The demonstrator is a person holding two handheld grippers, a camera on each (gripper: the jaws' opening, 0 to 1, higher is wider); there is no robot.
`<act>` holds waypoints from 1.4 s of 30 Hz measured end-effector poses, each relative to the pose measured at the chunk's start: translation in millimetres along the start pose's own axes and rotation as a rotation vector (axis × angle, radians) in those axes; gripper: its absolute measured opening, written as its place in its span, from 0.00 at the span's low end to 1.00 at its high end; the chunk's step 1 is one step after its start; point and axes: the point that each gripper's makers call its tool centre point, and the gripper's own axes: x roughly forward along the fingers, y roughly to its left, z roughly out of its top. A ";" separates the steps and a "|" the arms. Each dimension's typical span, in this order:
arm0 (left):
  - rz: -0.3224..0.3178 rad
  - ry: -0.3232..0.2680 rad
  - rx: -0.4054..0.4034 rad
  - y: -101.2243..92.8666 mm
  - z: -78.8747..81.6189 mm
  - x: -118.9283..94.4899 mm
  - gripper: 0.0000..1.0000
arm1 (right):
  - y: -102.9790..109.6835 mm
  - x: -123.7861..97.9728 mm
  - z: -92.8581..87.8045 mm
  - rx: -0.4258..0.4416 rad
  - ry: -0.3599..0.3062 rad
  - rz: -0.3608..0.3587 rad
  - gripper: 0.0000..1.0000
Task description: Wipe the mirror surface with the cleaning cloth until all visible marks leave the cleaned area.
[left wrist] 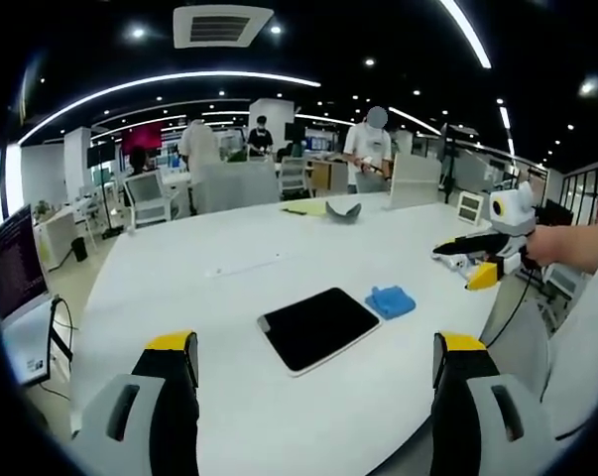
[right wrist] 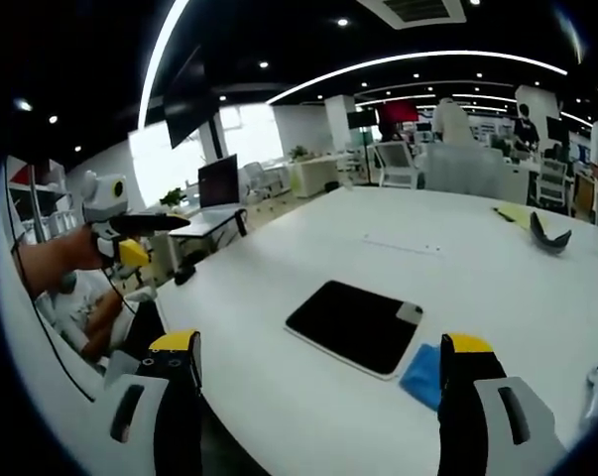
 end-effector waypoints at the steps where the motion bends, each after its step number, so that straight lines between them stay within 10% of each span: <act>1: 0.001 -0.001 0.000 0.2 0.3 0.1 0.99 | -0.3 0.2 0.3 -0.001 -0.001 0.000 1.00; 42: 0.006 -0.007 -0.017 -7.8 6.4 4.4 0.99 | -19.2 7.9 4.7 0.004 -0.056 0.010 0.97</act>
